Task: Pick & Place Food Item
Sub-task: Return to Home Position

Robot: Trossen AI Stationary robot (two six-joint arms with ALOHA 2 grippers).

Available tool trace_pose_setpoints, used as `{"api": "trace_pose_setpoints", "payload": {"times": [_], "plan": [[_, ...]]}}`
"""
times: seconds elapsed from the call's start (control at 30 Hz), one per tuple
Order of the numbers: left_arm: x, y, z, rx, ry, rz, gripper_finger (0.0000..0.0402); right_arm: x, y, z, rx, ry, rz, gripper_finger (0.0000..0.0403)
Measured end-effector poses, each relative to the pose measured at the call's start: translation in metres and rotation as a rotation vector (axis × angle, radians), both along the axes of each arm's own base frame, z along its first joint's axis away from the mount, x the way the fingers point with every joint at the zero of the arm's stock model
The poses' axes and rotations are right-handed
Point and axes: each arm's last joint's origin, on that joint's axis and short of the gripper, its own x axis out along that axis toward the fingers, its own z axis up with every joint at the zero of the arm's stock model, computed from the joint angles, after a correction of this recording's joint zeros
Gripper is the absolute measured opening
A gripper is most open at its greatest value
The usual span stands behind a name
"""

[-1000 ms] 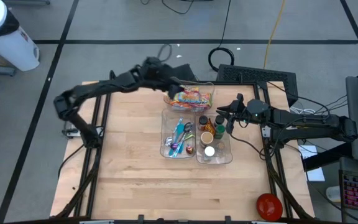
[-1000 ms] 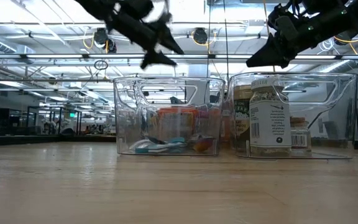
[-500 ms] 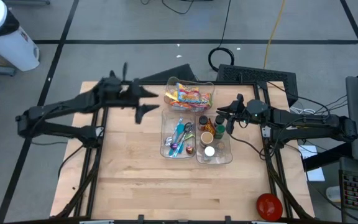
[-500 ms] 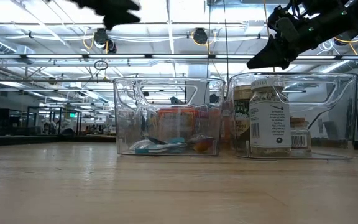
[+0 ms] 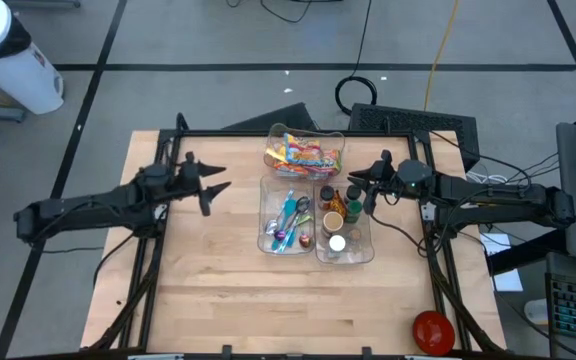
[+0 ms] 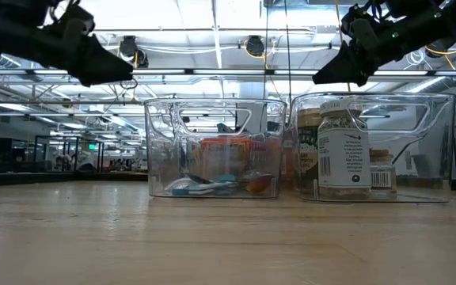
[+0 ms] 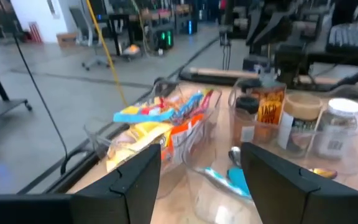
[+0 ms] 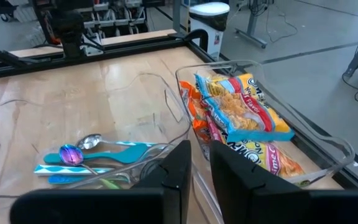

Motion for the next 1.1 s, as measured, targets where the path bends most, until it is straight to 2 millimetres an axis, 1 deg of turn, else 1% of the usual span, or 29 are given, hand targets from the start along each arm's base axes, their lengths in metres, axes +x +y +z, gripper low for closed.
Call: {"api": "trace_pose_setpoints", "payload": {"times": [0.13, 0.23, 0.33, 0.47, 0.53, 0.63, 0.73, 0.93, 1.1], "plan": [[-0.006, -0.002, -0.014, -0.004, -0.073, -0.004, 0.023, 0.0, 0.0, 0.0, -0.001, -0.003, 0.0, 0.005], [-0.006, -0.006, -0.027, -0.01, -0.131, -0.028, 0.023, 0.0, 0.0, 0.0, -0.001, -0.003, 0.0, 0.005], [-0.006, -0.013, -0.037, -0.025, -0.149, -0.077, 0.023, 0.0, 0.0, 0.0, 0.001, 0.0, 0.001, 0.005], [-0.004, -0.025, -0.038, -0.037, -0.157, -0.148, 0.023, 0.0, 0.0, -0.001, 0.015, 0.002, -0.003, 0.005], [-0.003, -0.031, -0.04, -0.034, -0.126, -0.185, 0.023, 0.0, 0.0, -0.002, 0.018, 0.01, -0.003, 0.005], [-0.004, -0.035, -0.039, -0.007, -0.105, -0.138, 0.023, -0.001, 0.0, -0.003, 0.022, 0.023, -0.003, 0.005], [-0.009, -0.037, -0.027, 0.024, -0.156, -0.09, 0.023, -0.003, 0.001, 0.0, 0.019, 0.01, 0.0, 0.005], [-0.02, -0.041, -0.032, 0.014, -0.108, -0.101, 0.023, -0.02, 0.015, 0.016, -0.055, -0.07, 0.076, 0.005], [-0.026, -0.042, -0.035, 0.007, -0.088, -0.101, 0.023, -0.036, 0.03, 0.023, -0.141, -0.11, 0.182, 0.005]]}}
